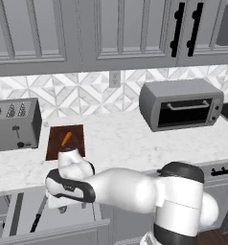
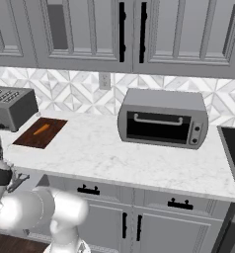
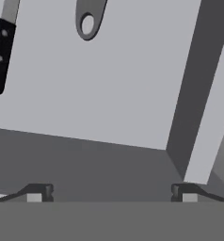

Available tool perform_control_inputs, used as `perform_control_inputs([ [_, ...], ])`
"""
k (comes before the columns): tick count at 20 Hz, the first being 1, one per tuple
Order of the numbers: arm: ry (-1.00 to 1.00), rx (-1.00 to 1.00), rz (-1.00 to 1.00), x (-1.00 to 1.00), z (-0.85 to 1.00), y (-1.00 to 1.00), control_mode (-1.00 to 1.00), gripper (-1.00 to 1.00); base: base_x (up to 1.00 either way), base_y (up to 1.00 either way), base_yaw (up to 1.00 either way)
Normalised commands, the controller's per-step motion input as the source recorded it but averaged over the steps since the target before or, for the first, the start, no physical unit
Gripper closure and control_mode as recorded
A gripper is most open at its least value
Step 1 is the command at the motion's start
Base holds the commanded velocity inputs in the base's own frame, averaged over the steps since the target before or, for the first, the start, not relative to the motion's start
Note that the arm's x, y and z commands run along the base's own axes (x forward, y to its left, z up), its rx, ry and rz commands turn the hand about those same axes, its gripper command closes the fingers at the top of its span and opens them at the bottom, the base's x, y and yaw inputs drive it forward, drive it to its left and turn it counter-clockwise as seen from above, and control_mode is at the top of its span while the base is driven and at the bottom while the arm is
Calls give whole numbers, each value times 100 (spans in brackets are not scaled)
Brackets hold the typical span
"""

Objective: Place the appropriate cutting tool for cutting the carrot skin on the cutting board.

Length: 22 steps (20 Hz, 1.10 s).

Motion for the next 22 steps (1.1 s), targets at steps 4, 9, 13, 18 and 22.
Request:
perform_control_inputs([
  [4,7,6,-4,12,-67,0,-100,-100,0,0,0],
  [9,6,2,-7,0,-52,2,-100,-100,0,0,0],
  [13,11,0,-11,0,-37,15,-100,-100,0,0,0],
  [18,14,0,-10,0,-34,20,-100,-100,0,0,0],
  [22,13,0,-4,-28,-16,5,-100,-100,0,0,0],
])
